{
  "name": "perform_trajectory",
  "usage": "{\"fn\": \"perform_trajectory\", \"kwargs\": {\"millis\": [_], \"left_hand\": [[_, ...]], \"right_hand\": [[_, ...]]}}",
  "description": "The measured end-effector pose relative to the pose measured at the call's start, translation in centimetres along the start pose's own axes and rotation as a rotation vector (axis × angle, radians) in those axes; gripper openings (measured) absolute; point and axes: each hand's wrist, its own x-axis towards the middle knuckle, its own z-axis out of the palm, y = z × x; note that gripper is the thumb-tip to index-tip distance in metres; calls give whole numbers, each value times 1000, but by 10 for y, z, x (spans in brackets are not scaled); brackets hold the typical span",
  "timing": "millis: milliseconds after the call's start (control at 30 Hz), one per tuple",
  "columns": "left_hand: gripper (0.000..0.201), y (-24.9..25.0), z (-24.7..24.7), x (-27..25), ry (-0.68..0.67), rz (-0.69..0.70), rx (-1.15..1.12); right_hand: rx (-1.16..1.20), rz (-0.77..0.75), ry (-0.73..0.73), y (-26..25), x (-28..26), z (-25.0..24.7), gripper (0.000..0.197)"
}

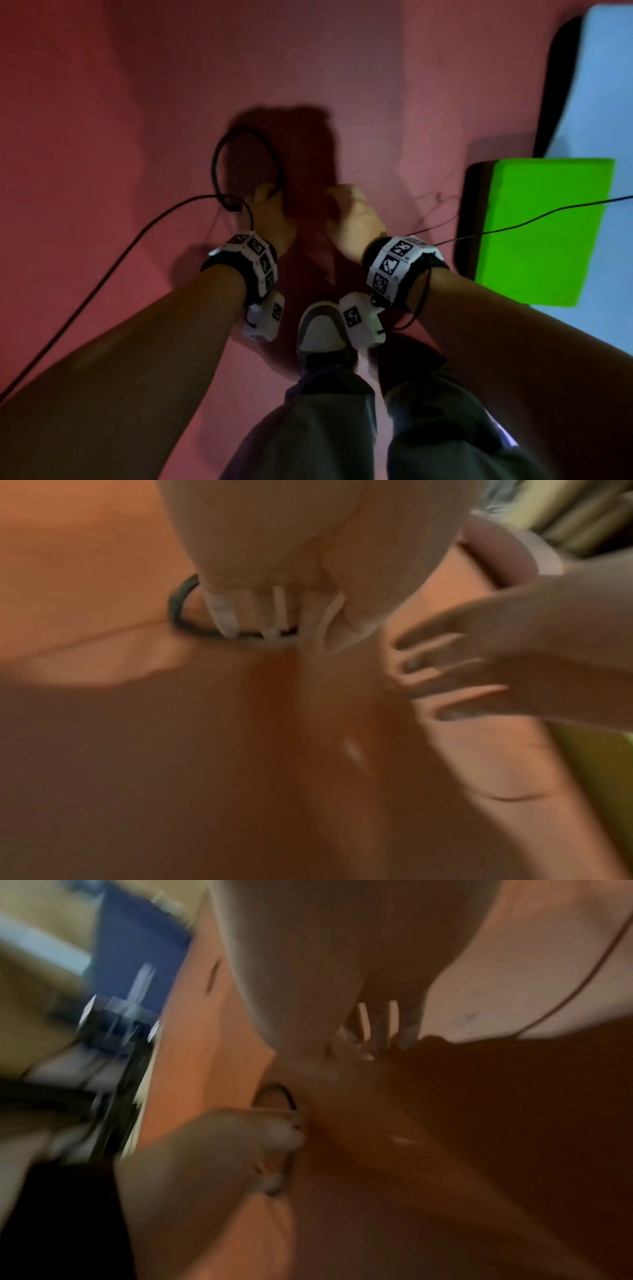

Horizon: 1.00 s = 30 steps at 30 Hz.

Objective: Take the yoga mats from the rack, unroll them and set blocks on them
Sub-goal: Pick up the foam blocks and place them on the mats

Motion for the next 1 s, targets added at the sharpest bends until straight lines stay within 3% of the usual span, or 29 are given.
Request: {"fn": "perform_trajectory", "kwargs": {"millis": [67,200,333,467,633,767,833,933,1000], "left_hand": [[61,31,10,-13,-40,109,14],[53,105,35,-41,-161,271,-52],[46,162,69,-62,-313,233,-165],[39,204,94,-83,-365,265,-173],[51,228,106,-106,-477,278,-238],[50,220,98,-117,-410,251,-199],[39,216,81,-127,-369,247,-189],[17,215,40,-146,-304,214,-208],[19,209,7,-161,-236,178,-262]], "right_hand": [[144,106,21,6,-11,-16,48],[402,218,62,30,-38,-56,40],[521,283,162,66,-73,-89,30],[475,357,227,106,-107,-117,21],[401,410,235,133,-130,-131,34],[355,449,285,126,-146,-138,34],[385,449,287,111,-155,-138,34],[419,422,265,80,-167,-140,30],[409,413,227,50,-175,-144,30]]}}
